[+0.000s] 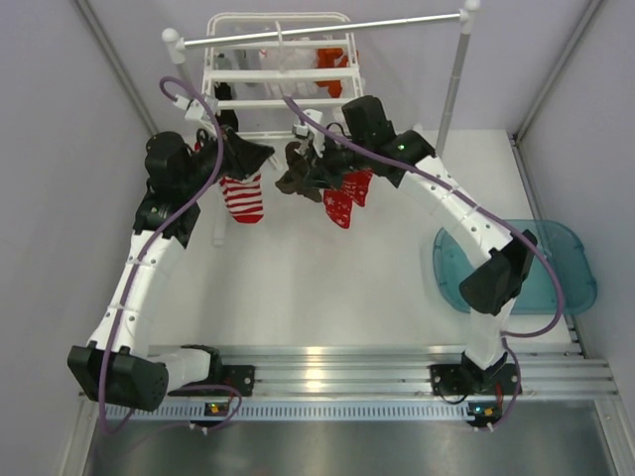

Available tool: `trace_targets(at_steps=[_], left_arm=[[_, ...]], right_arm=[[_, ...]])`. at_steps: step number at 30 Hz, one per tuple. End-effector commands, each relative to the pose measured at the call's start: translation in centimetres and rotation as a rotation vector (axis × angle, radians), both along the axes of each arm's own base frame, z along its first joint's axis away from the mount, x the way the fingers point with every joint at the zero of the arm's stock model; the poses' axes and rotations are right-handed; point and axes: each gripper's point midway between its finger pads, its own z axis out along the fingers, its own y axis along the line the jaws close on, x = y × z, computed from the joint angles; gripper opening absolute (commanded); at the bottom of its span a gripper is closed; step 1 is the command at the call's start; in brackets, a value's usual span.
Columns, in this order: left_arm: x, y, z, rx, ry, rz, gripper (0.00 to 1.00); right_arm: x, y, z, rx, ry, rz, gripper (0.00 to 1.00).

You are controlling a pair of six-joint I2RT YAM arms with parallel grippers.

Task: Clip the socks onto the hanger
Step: Clamp the sock onto the hanger.

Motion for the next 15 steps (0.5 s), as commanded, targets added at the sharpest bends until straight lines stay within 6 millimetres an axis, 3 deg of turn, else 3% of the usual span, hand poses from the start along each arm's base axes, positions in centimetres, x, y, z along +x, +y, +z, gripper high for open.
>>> trace_targets(at_steps=[1,15], left_arm=[[-0.52,-0.75,0.38,0.011,-0.034,-0.064,0.00],[-0.56,-1.00,-0.41,0.034,-0.035,-0.090,0.00]], right_arm=[[-0.44,0.69,1.38,0.019,-0.005,-0.001,0.00],[-0.10,1.63,1.98,0.049,0.003,0.002,0.00]])
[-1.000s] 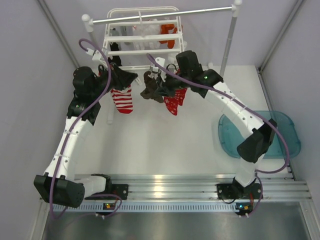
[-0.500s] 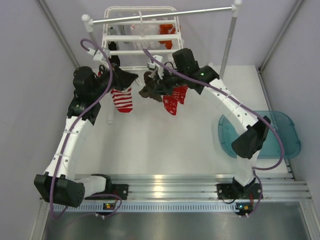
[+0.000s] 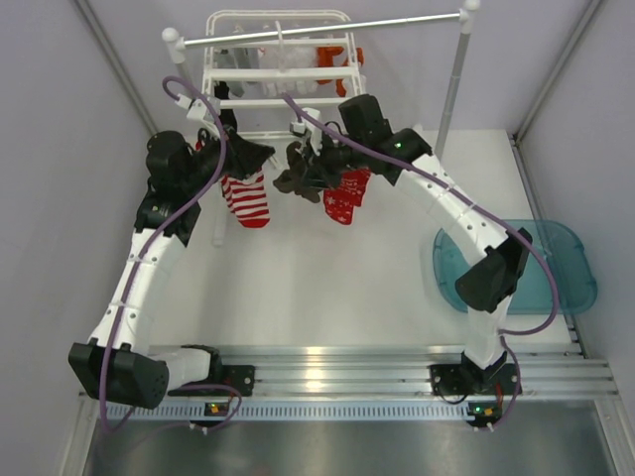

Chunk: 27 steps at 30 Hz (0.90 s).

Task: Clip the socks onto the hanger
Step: Clamp the sock onto the hanger.

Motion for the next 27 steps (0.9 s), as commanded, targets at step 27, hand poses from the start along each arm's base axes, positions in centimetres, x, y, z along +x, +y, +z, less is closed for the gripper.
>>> trace_targets(at_steps=[27], left_arm=[[-0.96,-1.24,-0.74,0.028,-0.014,-0.109,0.00]], right_arm=[[0.82,1.96,1.99,0.051,-0.044,0.019,0.00]])
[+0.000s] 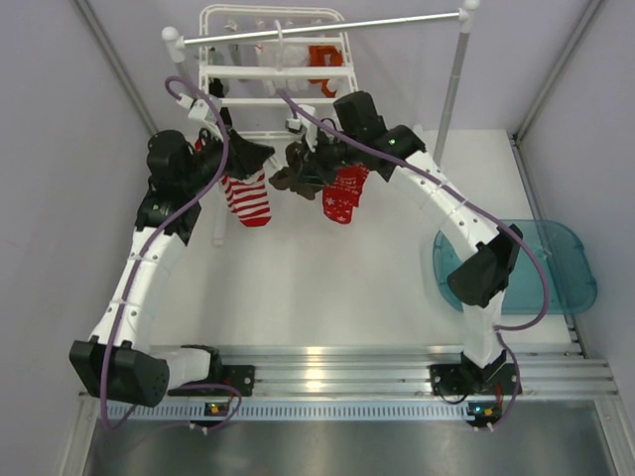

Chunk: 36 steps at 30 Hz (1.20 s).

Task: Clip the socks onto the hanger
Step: Clamp the sock onto the hanger.

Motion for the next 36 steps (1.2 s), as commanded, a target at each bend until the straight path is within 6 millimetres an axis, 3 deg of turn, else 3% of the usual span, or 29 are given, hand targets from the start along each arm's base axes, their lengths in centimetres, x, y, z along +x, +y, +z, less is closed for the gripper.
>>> trace_targets(at_steps=[1,25,32,36], left_arm=[[-1.1,-1.2,-0.5,0.005,0.005,-0.097,0.00],[-0.8,-1.1,-1.9,0.064,0.016,-0.098,0.00],[-0.9,-1.0,-2.2,0.086,0.016,-0.097,0.05],[-0.9,-0.9,-2.3,0.093,0.023,-0.092,0.14]], right_arm=[[0.0,1.0,1.9,0.040,-0.044,0.011,0.00],[-0.2,1.1,5.3,0.118,-0.086,0.001,0.00],[-0.2,0.8,7.0,0.145,-0.127,-0.014,0.00],[-0.3,0.8,7.6,0.158,-0.140,-0.015,0.00]])
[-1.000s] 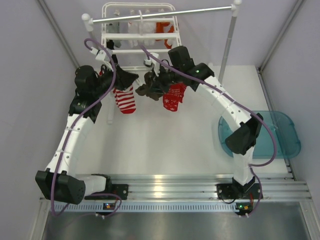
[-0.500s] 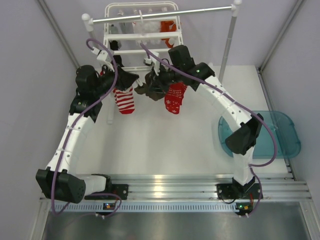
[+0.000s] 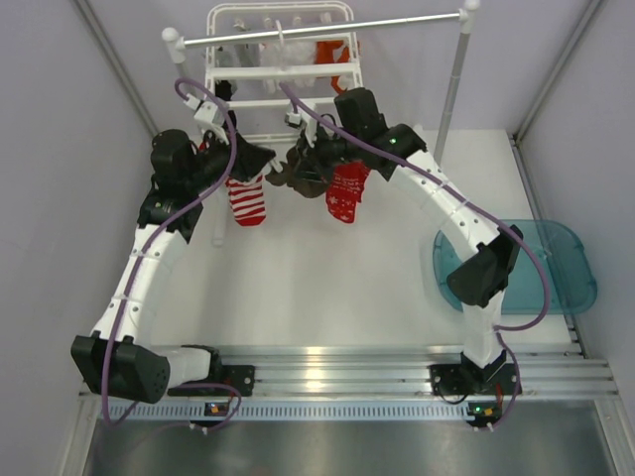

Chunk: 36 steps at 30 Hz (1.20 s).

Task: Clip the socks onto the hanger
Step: Clamp the sock onto the hanger.

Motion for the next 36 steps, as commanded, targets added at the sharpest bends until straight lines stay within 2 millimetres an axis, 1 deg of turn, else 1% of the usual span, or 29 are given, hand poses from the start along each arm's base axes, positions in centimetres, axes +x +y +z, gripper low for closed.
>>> trace_targets(at_steps=[1,2,6,9,10,11,13,14,15,16,17,18,21,22,23,25,26,27,28,29,30,31,32,34,35,36], left_arm=[[-1.6,-0.9,-0.8,0.019,0.045,-0.076,0.16],[-1.6,-0.9,-0.6,0.021,0.042,-0.075,0.24],[-1.8,-0.7,-0.1,0.021,0.037,-0.064,0.41],[-2.3,-0.8,0.8,0.000,0.020,-0.072,0.49],[-2.5,-0.9,1.3,-0.012,0.009,-0.077,0.50],[-2.8,-0.9,1.7,-0.021,0.002,-0.080,0.52],[-3.3,-1.0,2.3,-0.038,-0.009,-0.084,0.59],[-3.9,-1.0,3.2,-0.045,-0.042,-0.092,0.63],[-4.3,-0.9,3.6,-0.049,-0.057,-0.091,0.68],[-4.5,-0.9,3.5,-0.051,-0.062,-0.091,0.71],[-4.7,-0.7,3.9,-0.053,-0.079,-0.082,0.74],[-5.3,-0.6,4.4,-0.057,-0.094,-0.080,0.75],[-6.2,-0.4,4.6,-0.062,-0.101,-0.077,0.81],[-6.4,-0.4,4.4,-0.063,-0.093,-0.076,0.85],[-6.5,-0.3,4.3,-0.063,-0.089,-0.073,0.87],[-7.0,0.0,4.0,-0.054,-0.090,-0.061,0.89],[-7.2,0.1,3.9,-0.053,-0.094,-0.053,0.90],[-7.2,0.3,3.5,-0.049,-0.089,-0.038,0.91],[-7.8,0.5,3.9,-0.052,-0.104,-0.034,0.91],[-7.9,0.6,3.8,-0.053,-0.103,-0.023,0.93],[-8.0,0.8,3.5,-0.052,-0.096,-0.012,0.96],[-8.2,1.1,3.6,-0.052,-0.093,0.008,0.98],[-8.2,1.4,3.4,-0.050,-0.083,0.027,0.98],[-8.1,2.0,3.0,-0.050,-0.057,0.071,0.98],[-8.4,2.2,3.1,-0.054,-0.057,0.082,0.98],[-8.6,2.3,3.1,-0.058,-0.051,0.090,0.98]], right_arm=[[-0.5,0.1,6.5,0.122,-0.132,-0.015,0.00],[-0.6,0.0,6.8,0.126,-0.139,-0.016,0.00],[-0.4,-0.1,7.3,0.133,-0.162,-0.025,0.00],[-0.3,-0.1,7.0,0.126,-0.162,-0.024,0.00],[-0.2,0.0,6.6,0.122,-0.157,-0.024,0.00],[-0.2,0.0,6.7,0.122,-0.160,-0.024,0.00],[-0.2,0.0,6.5,0.120,-0.159,-0.025,0.00],[-0.1,0.0,6.3,0.116,-0.155,-0.025,0.00],[0.0,0.0,6.1,0.112,-0.155,-0.028,0.00],[0.0,-0.1,6.2,0.113,-0.158,-0.031,0.00],[0.0,-0.1,6.1,0.113,-0.161,-0.032,0.00],[0.1,-0.1,5.6,0.103,-0.157,-0.038,0.00],[0.2,-0.4,6.1,0.119,-0.179,-0.057,0.00],[0.2,-0.6,5.7,0.112,-0.175,-0.068,0.00],[0.2,-0.7,5.9,0.118,-0.185,-0.072,0.00],[0.4,-1.0,5.5,0.108,-0.189,-0.093,0.00],[0.5,-1.2,5.6,0.109,-0.196,-0.103,0.04],[0.8,-1.4,4.9,0.099,-0.198,-0.119,0.07],[0.6,-1.7,5.4,0.105,-0.212,-0.124,0.08],[0.6,-1.9,5.3,0.103,-0.217,-0.130,0.11],[0.8,-2.0,4.6,0.095,-0.219,-0.140,0.13],[0.5,-2.4,5.2,0.104,-0.234,-0.146,0.16],[0.4,-2.6,5.2,0.106,-0.236,-0.149,0.30],[0.0,-3.2,5.3,0.111,-0.244,-0.159,0.42],[-0.2,-3.3,5.3,0.110,-0.244,-0.157,0.48],[-0.6,-3.6,5.5,0.113,-0.243,-0.160,0.50]])
